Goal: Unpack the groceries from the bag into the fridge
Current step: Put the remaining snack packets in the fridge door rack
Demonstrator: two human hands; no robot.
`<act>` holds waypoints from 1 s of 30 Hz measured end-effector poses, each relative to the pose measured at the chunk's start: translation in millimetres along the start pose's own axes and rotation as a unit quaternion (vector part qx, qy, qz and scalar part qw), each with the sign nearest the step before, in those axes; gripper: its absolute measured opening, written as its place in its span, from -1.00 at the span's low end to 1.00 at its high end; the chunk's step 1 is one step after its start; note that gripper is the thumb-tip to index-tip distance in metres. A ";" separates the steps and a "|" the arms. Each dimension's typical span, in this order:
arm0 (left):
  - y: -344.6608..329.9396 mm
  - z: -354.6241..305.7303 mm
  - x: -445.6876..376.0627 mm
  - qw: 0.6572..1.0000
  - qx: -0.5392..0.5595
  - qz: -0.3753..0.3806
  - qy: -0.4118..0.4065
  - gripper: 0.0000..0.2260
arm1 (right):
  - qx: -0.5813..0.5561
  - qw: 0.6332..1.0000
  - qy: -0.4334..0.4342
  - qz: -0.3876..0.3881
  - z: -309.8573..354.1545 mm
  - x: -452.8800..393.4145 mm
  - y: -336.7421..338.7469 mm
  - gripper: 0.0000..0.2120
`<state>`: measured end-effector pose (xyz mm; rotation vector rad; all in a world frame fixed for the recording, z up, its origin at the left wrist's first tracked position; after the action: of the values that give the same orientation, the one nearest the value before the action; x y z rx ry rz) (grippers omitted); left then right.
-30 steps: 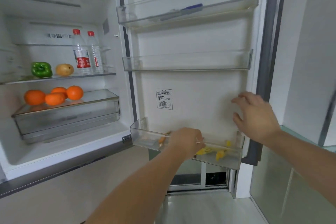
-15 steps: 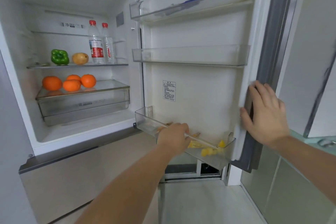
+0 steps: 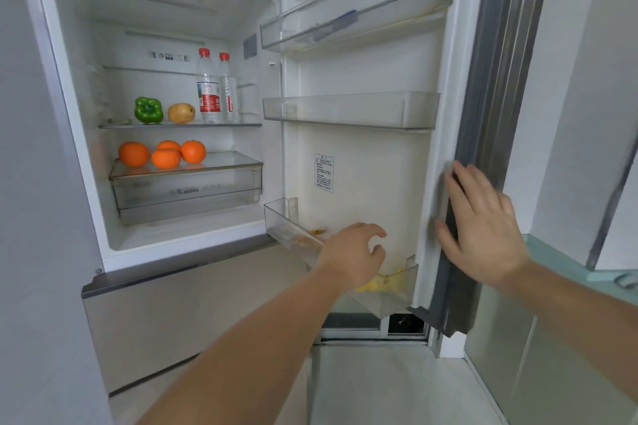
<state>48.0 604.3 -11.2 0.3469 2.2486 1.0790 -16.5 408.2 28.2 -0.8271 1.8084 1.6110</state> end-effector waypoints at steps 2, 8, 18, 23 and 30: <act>-1.2 -14.5 -1.7 0.998 0.053 -0.019 0.013 -0.68 | -0.006 1.000 0.016 -0.001 1.8 0.9 1.4 -0.37; 0.2 -58.8 -2.6 0.962 0.235 -0.115 0.083 -0.69 | -0.058 0.996 0.067 -0.020 9.8 3.9 9.1 -0.40; 22.6 -57.4 37.0 0.931 0.268 -0.203 0.140 -0.80 | -0.109 0.967 0.226 -0.045 34.8 7.2 26.9 -0.52; 39.6 -52.3 62.0 0.913 0.280 -0.227 0.192 -0.76 | -0.085 0.909 0.403 -0.066 39.6 -3.9 39.0 -0.63; 74.2 -43.1 102.5 0.889 0.298 -0.274 0.215 -0.78 | -0.139 0.865 0.470 -0.106 107.2 -12.4 41.6 -0.66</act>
<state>-60.8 673.3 24.3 -0.3210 2.7925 0.1509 -38.7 519.1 52.6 -2.1498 1.9586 1.4259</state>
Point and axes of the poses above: each hand's wrist, its own x-axis away from the middle knuckle, its own y-axis out of the back of the hand, z = x × y, the point moved 1 cm from there along -x, towards the middle knuckle, and after that the axes turned 3 degrees about -y, right-handed, at the moved point
